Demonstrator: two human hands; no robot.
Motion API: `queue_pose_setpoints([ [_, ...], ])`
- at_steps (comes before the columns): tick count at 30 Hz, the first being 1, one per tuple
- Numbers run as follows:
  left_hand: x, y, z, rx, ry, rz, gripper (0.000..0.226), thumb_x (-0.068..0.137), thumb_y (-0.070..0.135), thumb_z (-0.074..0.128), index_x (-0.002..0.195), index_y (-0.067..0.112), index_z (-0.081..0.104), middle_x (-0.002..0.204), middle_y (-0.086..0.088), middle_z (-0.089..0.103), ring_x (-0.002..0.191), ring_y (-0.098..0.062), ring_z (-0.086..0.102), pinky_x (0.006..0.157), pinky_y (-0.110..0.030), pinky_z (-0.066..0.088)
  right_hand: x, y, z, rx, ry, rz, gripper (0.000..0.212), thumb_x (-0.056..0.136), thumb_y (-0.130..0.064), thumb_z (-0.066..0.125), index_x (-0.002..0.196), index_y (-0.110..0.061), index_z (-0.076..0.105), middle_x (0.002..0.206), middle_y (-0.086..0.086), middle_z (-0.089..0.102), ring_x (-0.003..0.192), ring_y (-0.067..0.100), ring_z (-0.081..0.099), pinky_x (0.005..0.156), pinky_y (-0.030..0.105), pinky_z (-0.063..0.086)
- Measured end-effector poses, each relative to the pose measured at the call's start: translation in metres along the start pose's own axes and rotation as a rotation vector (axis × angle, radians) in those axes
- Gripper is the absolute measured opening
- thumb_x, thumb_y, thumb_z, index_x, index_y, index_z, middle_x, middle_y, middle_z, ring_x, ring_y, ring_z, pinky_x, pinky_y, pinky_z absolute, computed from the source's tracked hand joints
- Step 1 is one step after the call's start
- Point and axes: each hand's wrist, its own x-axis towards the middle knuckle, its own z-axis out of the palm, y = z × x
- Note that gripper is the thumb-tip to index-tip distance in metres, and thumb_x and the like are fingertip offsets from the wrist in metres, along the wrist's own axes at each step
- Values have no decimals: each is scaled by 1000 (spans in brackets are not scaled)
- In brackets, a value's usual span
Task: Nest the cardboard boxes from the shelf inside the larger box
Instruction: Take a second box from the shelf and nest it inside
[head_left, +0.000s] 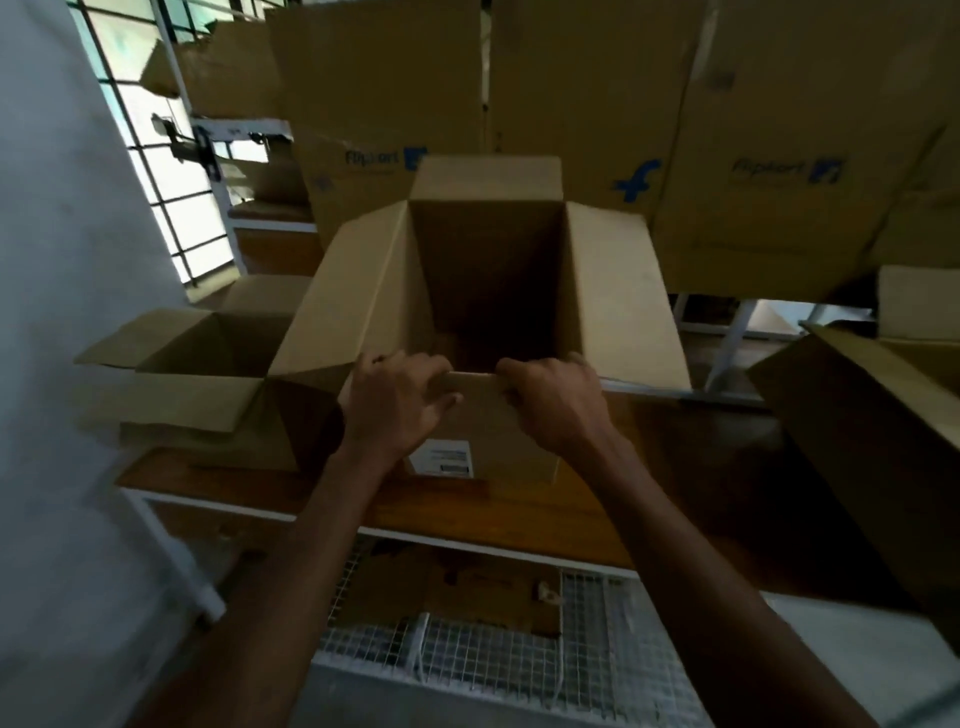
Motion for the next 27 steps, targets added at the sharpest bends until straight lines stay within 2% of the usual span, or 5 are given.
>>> queue_pose_setpoints([
  [9,21,98,-51,-82,174,112,28,87,45,77,108,28,69,102,5,74,97,-23,66,92,-46,38,-55,44,-97,-101,202,14,14,92,-25,66,103,-31,60,86,-8,68,82,17,63,81,35,27],
  [14,28,176,-79,-94,253,181,32,87,44,77,112,26,69,103,5,74,97,-24,65,92,-45,36,-100,87,-154,-118,276,19,13,94,-25,65,105,-28,60,96,-6,73,92,22,67,87,40,35],
  [19,31,281,-99,-105,341,227,34,87,43,77,115,26,68,104,4,74,101,-24,65,95,-44,32,-159,149,-220,-189,387,23,15,90,-23,69,103,-27,62,96,-4,74,93,26,67,80,35,24],
  [22,26,352,-104,-127,395,241,32,87,42,77,113,25,69,103,4,74,99,-25,65,94,-46,33,-201,195,-255,-222,430,17,16,92,-24,69,108,-26,65,101,-4,75,97,26,68,81,36,27],
  [27,24,460,-104,-152,478,266,30,88,44,74,112,26,70,102,6,74,97,-23,65,92,-46,35,-267,268,-311,-250,459,-7,20,95,-24,67,114,-22,65,103,0,76,105,30,68,97,49,40],
])
